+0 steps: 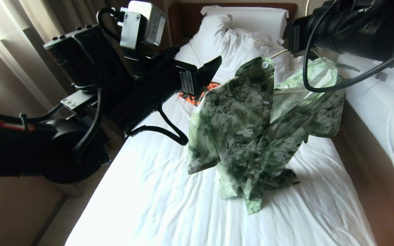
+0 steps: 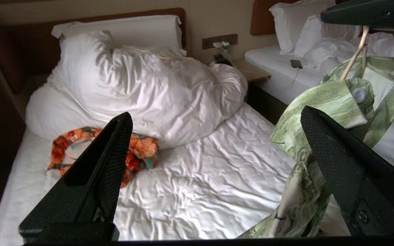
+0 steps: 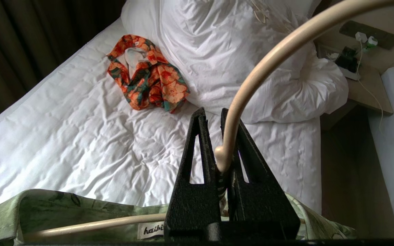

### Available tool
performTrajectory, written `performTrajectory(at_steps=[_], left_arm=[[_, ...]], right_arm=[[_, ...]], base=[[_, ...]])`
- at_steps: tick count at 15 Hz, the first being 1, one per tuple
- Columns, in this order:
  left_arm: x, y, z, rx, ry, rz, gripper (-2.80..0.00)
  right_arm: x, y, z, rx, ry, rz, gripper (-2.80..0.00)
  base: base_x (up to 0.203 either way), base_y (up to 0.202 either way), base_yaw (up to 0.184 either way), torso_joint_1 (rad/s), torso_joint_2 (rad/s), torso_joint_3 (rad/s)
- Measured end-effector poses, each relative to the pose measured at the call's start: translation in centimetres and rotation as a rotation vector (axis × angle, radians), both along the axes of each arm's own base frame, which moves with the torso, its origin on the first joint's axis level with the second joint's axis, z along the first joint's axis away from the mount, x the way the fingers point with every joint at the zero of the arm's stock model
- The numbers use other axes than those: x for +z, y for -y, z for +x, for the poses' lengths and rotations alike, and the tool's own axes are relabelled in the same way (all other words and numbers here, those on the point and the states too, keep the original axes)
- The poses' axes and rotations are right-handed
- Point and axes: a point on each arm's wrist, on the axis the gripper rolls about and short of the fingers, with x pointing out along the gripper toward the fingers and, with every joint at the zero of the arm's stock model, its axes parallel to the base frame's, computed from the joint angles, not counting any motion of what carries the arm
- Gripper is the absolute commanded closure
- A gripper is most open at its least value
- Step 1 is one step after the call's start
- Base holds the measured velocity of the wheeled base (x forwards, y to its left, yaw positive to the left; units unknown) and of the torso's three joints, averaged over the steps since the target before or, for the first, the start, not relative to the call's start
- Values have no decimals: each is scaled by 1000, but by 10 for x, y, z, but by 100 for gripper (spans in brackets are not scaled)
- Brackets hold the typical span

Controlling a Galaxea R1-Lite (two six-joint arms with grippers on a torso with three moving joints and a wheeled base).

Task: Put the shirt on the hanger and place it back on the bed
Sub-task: Take the clothes hanger out of the clothes

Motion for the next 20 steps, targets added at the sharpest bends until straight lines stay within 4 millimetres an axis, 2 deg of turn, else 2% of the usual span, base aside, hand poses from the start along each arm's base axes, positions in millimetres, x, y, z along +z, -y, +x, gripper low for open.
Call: performTrajectory(at_steps=[3,8,10,16,20], left_arm=[[-10,-4,-6,-5,116,62,-280],[-18,1,-5,-5,283,247,-280],[-19,7,-7,-20,289,290,-280],[-6,24,-6,-52,298,274,-280],[-13,37,-5,-85,271,295,-280]], right_arm=[[1,0,0,1,3,3,0],[1,-1,1,5,2,0,0],[0,-2,1,8,2,1,0],[-2,-5,3,13,-5,-3,0],[0,-5,2,14,3,1,0]], base=[[0,0,0,0,0,0],[0,0,0,0,0,0],[0,0,0,0,0,0],[0,0,0,0,0,0],[0,0,0,0,0,0]])
